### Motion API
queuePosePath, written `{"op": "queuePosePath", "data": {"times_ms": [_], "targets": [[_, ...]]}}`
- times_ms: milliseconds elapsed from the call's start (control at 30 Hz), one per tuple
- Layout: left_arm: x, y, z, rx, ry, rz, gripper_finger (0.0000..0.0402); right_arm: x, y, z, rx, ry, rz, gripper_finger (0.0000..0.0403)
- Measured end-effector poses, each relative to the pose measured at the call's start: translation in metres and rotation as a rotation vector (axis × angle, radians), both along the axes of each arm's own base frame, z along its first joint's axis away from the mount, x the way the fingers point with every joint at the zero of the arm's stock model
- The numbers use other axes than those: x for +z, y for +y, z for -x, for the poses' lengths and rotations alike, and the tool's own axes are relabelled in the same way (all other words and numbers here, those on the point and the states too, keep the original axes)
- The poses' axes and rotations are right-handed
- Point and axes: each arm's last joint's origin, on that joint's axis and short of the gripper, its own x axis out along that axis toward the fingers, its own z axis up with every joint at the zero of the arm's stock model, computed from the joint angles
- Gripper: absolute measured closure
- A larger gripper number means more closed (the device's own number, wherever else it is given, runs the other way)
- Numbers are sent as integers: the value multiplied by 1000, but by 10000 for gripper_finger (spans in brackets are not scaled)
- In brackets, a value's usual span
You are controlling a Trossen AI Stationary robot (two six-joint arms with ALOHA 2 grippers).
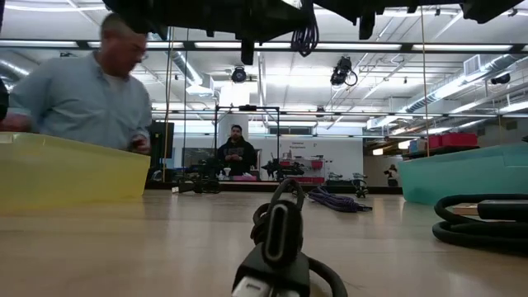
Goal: Pick & Place USB Port
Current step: Put the left purple and white charger cable into the light green bin
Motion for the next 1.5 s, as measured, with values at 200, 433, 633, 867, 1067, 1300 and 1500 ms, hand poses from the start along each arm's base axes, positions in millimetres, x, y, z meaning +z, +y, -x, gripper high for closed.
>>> {"op": "queuePosePath", "data": {"times_ms": [200,433,633,867,1067,1300,1500], "targets": [[0,0,1,-2,18,-24,393,-4,-1,-1,-1,34,-43,256],[5,0,2,-9,-17,-30,393,-6,-3,-1,-13,51,-67,256],[6,-1,2,-23,-32,-29,393,-6,-3,-1,-13,45,-90,256],[6,-2,2,-22,-33,-25,393,-7,-6,-3,-19,34,-84,271],[6,-4,2,-32,-31,-26,393,-11,-6,-12,34,0,-65,330],[4,-6,2,-25,-5,-27,390,-13,-10,-13,51,19,-46,389],[4,-7,2,-45,-2,-30,355,-6,-12,-3,26,55,-33,392]]}}
